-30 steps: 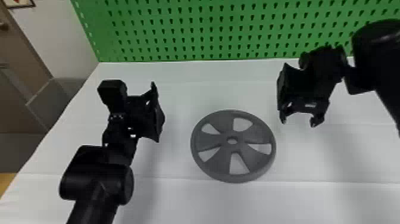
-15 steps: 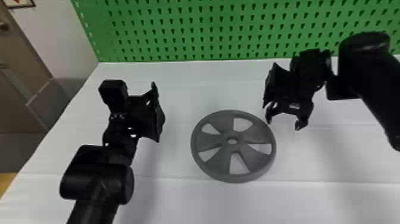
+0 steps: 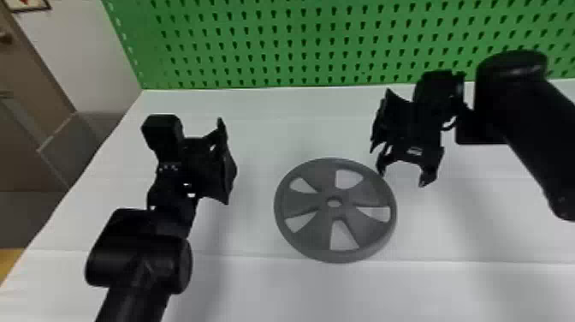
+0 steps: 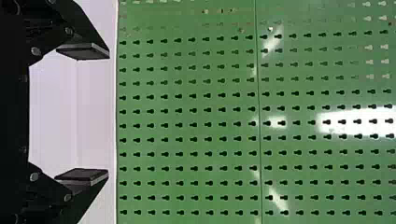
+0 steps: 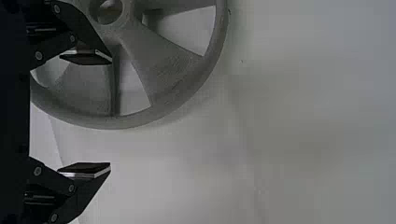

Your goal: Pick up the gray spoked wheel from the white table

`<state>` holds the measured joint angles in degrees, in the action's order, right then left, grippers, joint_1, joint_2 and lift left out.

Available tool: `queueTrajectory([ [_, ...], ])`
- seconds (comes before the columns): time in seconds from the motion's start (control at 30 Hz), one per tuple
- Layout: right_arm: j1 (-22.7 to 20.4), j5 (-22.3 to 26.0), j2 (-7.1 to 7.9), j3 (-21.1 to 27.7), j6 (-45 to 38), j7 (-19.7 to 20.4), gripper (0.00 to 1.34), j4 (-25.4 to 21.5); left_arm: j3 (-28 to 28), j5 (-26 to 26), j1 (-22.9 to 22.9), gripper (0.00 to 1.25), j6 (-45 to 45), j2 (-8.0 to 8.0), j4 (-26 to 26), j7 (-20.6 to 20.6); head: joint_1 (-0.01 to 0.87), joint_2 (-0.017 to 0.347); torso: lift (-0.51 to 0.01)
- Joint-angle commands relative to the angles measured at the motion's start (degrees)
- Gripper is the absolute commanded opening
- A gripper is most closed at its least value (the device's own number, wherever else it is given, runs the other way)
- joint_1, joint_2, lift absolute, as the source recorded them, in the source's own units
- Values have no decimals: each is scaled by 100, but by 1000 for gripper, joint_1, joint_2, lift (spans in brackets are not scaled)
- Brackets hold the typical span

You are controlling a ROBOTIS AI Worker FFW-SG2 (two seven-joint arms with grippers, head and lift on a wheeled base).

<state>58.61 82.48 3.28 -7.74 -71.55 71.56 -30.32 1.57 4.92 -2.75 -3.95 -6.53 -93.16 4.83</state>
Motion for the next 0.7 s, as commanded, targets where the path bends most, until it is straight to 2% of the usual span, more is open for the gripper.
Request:
queueTrajectory([
  [0.0,2,66,-3,-166,80,-2,884,-9,-7,1,11,888,0,-6,0,0,779,147,-64],
  [0.43,-25,137,24,-307,54,-2,884,-26,-7,9,11,888,0,-6,0,0,779,147,-64],
  [0.67,-113,277,41,-87,54,-2,884,53,10,9,2,888,0,-6,0,0,779,147,-64],
])
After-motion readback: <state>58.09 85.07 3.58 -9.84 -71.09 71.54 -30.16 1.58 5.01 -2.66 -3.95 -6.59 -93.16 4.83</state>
